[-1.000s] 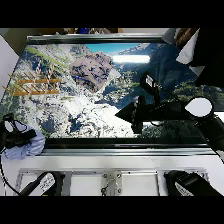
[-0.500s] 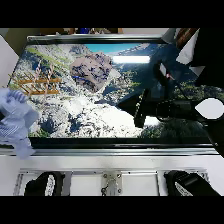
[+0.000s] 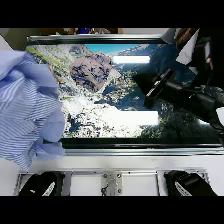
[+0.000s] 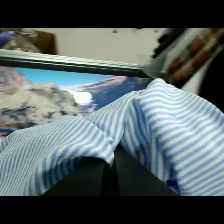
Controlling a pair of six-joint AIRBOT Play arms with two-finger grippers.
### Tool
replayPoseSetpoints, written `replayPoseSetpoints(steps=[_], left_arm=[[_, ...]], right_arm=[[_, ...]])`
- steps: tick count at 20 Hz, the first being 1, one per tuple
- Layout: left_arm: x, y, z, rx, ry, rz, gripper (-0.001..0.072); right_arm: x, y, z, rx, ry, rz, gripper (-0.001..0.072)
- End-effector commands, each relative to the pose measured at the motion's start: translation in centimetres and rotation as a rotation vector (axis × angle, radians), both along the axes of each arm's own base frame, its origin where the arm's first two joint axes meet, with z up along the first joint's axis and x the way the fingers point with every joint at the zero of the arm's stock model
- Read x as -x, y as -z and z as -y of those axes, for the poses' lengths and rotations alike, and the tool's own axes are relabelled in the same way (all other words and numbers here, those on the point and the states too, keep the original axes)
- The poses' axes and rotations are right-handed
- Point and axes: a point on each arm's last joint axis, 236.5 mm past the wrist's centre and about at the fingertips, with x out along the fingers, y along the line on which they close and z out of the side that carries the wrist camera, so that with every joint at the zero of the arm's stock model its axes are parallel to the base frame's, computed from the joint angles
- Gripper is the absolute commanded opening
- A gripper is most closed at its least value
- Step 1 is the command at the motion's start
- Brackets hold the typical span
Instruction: Fold the clothes and pants, and hang the long-sleeved shirts on hangers.
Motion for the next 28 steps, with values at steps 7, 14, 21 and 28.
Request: replayPoseSetpoints(steps=[7,14,21,28], left_arm=[[-6.9,7.7,20.9,-0.220,0.504,-0.180,0.0016],[-14.3,25.0,24.2,-0.444,0.471,-0.579,0.0018],[-17.5,30.7,21.2,-0.447,0.353,-0.747,0.0675],[-18.7,44.7,11.1,-0.162,0.102,-1.125,0.0674]], right_arm=[[-5.4,1.9,16.7,0.054,0.494,-0.099,0.0017],[-4.4,6.0,20.7,0.185,0.550,-0.235,0.0017],[-4.1,6.4,20.5,0.193,0.536,-0.251,0.0017],[-3.7,9.5,19.4,0.215,0.466,-0.362,0.0017]])
